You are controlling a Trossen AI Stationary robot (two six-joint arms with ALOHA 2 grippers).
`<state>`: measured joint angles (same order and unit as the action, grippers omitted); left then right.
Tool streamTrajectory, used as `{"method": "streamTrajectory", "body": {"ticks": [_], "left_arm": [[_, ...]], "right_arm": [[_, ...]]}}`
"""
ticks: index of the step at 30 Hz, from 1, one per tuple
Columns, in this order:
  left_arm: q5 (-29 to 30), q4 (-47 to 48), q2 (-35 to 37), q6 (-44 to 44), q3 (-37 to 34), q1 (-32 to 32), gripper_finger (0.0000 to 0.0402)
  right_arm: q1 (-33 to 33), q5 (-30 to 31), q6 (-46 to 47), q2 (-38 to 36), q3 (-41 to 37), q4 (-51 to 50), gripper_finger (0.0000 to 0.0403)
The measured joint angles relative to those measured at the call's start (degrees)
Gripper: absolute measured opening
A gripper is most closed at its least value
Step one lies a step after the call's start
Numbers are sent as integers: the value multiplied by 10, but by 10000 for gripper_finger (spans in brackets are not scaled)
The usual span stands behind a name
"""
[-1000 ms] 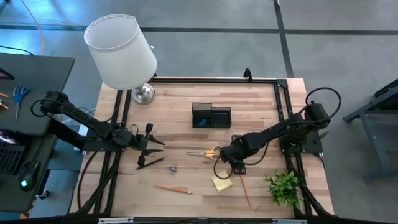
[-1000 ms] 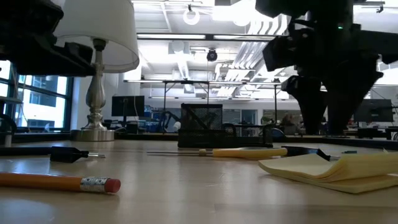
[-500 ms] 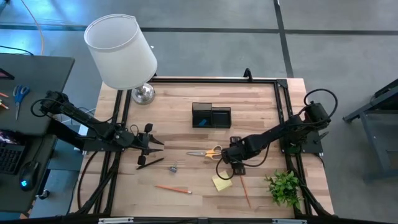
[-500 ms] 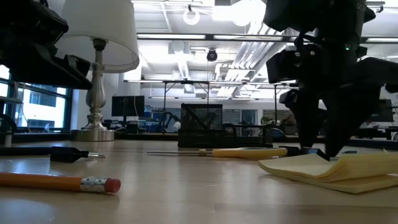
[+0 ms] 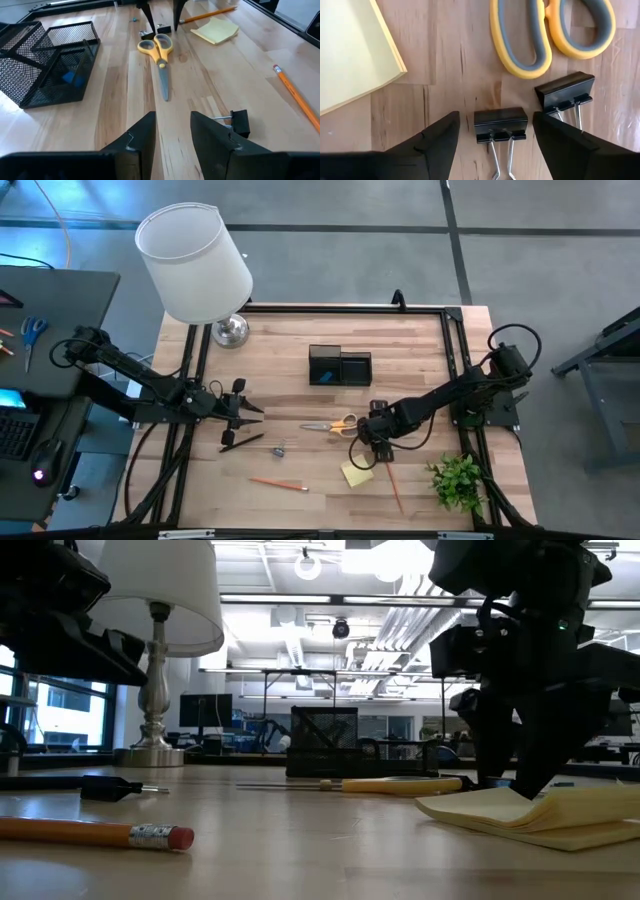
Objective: Pick and place office supplies into organizer
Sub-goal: Put the bottom right black binder clip into the black desk organizer
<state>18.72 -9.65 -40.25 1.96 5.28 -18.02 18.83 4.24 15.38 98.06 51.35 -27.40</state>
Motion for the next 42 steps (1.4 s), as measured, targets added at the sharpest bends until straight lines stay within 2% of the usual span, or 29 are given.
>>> {"method": "streamTrajectory", "body": {"ticks": [4,12,15,19,22,29,32,38,42], "left_arm": [[0,0,0,0,0,0,110],[1,0,0,-1,0,0,111],[1,0,0,-1,0,0,111],[1,0,0,-1,0,0,111],[1,-1,0,-1,0,0,111],[1,-1,0,-2,0,0,111],[1,-1,0,-6,0,0,111],[1,-1,0,-15,0,0,111],[1,2,0,-16,0,0,111]], "right_arm": [[0,3,8,0,0,0,220],[0,7,11,1,0,4,142],[0,8,11,1,1,6,127],[-3,23,9,4,25,-13,132],[-11,53,-23,4,78,-35,144],[-53,196,-168,2,200,-49,143],[-88,224,-244,2,220,-12,141],[-175,180,-322,11,198,110,149],[-213,142,-339,38,196,119,150]]}}
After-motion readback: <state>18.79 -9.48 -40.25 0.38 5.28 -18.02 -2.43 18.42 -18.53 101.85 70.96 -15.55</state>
